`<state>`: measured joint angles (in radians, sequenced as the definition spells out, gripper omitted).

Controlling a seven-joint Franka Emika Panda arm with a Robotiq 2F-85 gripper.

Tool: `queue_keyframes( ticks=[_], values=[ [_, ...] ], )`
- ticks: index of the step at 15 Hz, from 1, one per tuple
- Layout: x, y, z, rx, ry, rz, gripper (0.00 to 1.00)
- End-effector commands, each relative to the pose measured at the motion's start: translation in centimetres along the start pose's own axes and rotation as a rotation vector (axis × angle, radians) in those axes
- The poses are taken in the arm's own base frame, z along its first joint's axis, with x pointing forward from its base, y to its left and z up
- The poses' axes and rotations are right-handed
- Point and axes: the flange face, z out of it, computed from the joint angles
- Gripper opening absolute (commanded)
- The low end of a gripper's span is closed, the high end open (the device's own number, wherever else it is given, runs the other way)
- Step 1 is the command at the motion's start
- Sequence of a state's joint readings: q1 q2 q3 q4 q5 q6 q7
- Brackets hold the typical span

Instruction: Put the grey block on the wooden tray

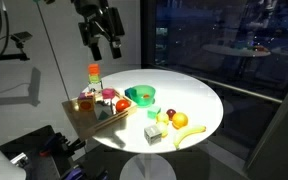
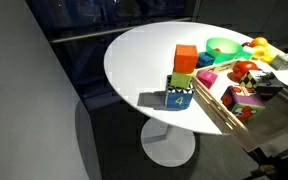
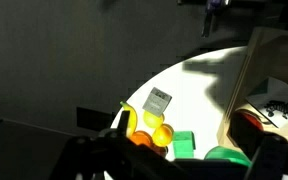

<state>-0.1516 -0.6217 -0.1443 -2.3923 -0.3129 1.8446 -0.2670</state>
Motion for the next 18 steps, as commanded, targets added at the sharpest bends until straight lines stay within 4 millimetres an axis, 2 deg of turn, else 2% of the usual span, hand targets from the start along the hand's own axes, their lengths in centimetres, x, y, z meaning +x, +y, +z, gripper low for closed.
queue_keyframes(
  ticks=[1, 4, 8, 18],
  values=[
    [0.0, 0.0, -0.1, 0.0, 0.0, 0.0, 1.0],
    [0.0, 0.0, -0.1, 0.0, 0.001, 0.0, 1.0],
    [1.2, -0.1, 0.9, 0.006, -0.017, 0.029, 1.0],
    [5.9, 0.5, 7.2, 0.143, -0.038, 0.157, 1.0]
  ],
)
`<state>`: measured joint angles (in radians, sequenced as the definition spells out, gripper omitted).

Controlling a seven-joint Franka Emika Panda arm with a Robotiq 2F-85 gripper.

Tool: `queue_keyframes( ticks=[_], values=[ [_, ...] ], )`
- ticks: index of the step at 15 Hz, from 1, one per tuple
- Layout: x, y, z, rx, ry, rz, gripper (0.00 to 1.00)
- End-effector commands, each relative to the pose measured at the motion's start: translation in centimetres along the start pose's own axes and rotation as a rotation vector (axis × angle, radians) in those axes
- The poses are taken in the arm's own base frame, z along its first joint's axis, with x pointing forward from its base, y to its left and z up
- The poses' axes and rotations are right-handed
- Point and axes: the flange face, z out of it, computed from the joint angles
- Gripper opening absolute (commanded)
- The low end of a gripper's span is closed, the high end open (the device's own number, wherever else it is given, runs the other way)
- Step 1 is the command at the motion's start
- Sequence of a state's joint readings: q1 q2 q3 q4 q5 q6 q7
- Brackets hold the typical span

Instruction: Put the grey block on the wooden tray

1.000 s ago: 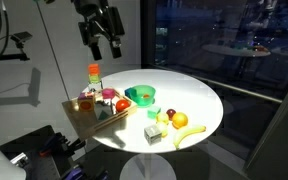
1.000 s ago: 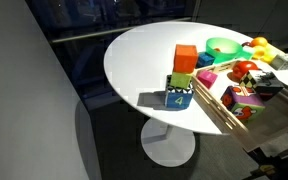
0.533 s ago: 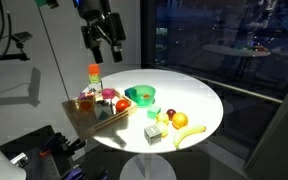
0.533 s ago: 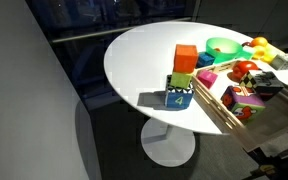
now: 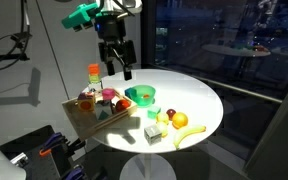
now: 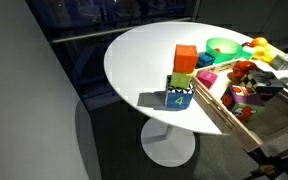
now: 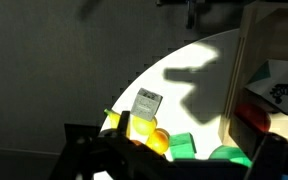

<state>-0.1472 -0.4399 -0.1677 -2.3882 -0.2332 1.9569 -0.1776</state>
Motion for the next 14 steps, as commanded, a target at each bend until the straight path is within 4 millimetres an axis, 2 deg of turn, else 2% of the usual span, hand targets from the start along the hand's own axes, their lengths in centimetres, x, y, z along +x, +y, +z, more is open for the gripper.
queue_keyframes(
  ticks=[1, 7, 14],
  values=[
    [2.3, 0.9, 1.4, 0.077, 0.014, 0.071, 1.0],
    [5.0, 2.4, 4.7, 0.155, 0.036, 0.164, 1.0],
    [8.0, 3.1, 10.1, 0.128, 0.064, 0.251, 1.0]
  ],
)
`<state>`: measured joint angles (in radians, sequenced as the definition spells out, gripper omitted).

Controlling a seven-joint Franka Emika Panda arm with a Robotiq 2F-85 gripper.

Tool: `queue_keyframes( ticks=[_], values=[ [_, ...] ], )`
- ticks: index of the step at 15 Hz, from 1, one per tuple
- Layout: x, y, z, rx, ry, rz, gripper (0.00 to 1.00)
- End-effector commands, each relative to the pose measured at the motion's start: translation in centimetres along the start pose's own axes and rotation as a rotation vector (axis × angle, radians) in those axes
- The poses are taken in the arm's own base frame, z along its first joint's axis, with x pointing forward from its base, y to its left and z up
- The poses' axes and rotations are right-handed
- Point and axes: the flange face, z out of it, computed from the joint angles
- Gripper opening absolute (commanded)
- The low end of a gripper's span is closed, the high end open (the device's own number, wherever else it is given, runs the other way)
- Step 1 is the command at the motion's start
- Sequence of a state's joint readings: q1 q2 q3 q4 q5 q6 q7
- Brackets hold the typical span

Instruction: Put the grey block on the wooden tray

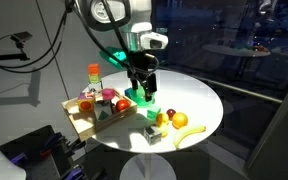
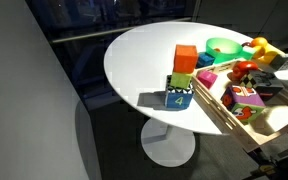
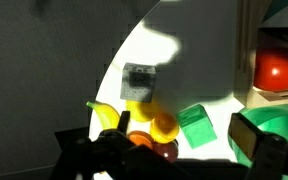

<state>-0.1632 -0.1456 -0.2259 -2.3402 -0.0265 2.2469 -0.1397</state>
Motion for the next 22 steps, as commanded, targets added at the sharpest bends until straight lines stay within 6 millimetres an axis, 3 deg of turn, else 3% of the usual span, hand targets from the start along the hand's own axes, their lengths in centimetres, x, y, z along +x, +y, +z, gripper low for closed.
queue_keyframes(
  ticks=[1, 12, 22],
  values=[
    [1.9, 0.6, 2.2, -0.028, 0.004, 0.06, 1.0],
    [3.9, 3.7, 9.7, -0.141, -0.094, 0.131, 1.0],
    [3.7, 3.7, 14.2, -0.166, -0.056, 0.11, 1.0]
  ],
)
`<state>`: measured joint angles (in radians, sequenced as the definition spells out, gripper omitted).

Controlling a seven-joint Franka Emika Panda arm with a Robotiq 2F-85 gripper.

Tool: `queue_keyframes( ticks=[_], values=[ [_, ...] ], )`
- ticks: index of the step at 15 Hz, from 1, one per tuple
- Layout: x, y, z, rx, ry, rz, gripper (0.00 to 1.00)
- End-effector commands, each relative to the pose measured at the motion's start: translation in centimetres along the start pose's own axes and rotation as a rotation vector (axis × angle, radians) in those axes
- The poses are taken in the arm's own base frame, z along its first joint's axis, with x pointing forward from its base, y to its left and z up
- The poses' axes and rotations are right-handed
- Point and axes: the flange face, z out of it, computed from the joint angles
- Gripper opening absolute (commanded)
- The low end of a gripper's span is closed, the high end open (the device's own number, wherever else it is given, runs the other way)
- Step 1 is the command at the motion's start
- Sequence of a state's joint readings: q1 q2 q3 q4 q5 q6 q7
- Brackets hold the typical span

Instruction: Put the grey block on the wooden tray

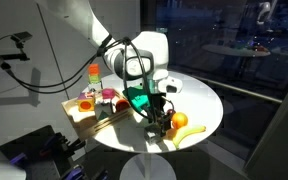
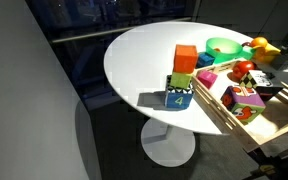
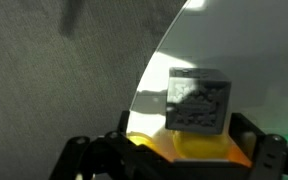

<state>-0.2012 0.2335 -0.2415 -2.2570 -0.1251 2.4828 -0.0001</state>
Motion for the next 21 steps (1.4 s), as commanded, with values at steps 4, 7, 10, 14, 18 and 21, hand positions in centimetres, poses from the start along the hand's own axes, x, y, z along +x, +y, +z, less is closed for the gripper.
queue_keyframes(
  ticks=[4, 7, 10, 14, 18, 21],
  values=[
    [-0.2, -0.1, 1.8, -0.045, 0.011, 0.003, 1.0],
    [-0.2, -0.2, 2.0, -0.058, 0.016, 0.0, 1.0],
    [-0.4, -0.4, 1.3, -0.051, 0.014, 0.009, 1.0],
    [-0.7, -0.5, -0.5, -0.033, 0.021, 0.013, 1.0],
    [-0.8, -0.5, -2.1, -0.024, 0.041, 0.015, 1.0],
    [-0.9, -0.8, -2.0, -0.024, 0.051, 0.015, 1.0]
  ],
)
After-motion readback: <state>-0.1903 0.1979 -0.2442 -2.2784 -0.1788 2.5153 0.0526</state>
